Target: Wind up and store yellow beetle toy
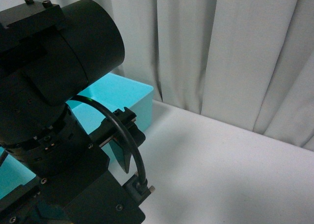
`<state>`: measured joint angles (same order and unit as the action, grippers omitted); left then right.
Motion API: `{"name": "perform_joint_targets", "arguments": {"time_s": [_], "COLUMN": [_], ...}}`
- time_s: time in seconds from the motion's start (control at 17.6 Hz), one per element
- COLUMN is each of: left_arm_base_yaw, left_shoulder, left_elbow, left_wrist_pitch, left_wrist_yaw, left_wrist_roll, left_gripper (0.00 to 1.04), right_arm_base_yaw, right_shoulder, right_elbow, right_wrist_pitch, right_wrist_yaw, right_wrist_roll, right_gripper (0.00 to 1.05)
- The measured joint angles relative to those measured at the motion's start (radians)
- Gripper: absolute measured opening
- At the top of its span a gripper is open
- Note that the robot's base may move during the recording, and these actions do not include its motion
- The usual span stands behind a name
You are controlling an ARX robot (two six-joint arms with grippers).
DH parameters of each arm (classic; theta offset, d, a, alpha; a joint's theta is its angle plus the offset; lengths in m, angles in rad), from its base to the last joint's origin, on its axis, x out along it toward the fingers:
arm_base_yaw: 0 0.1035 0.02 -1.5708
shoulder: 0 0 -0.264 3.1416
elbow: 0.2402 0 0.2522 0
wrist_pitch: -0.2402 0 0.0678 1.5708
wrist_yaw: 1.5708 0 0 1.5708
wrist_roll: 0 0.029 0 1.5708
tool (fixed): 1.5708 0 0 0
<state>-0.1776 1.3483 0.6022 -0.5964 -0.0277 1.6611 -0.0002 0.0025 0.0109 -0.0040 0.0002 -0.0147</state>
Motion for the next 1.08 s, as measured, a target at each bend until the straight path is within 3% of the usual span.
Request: {"name": "perform_joint_targets", "arguments": {"time_s": [0.68, 1.08], "left_arm_base_yaw": [0.116, 0.128], "left_shoulder": [0.178, 0.248], "left_elbow": [-0.135, -0.158], "left_wrist_pitch": [0.242, 0.354], "left_wrist_yaw": [-0.016, 0.043], "left_wrist_roll": [-0.138, 0.042], "left_gripper": [0.98, 0.98], "right_arm_base_yaw": [0.0, 0.0], "right_shoulder": [0.0, 0.0], "right_elbow": [0.0, 0.0], "right_wrist_pitch": [0.0, 0.0], "right_wrist_yaw": [0.0, 0.0], "right_wrist_roll": [0.0, 0.0], "right_gripper": [0.98, 0.98]}}
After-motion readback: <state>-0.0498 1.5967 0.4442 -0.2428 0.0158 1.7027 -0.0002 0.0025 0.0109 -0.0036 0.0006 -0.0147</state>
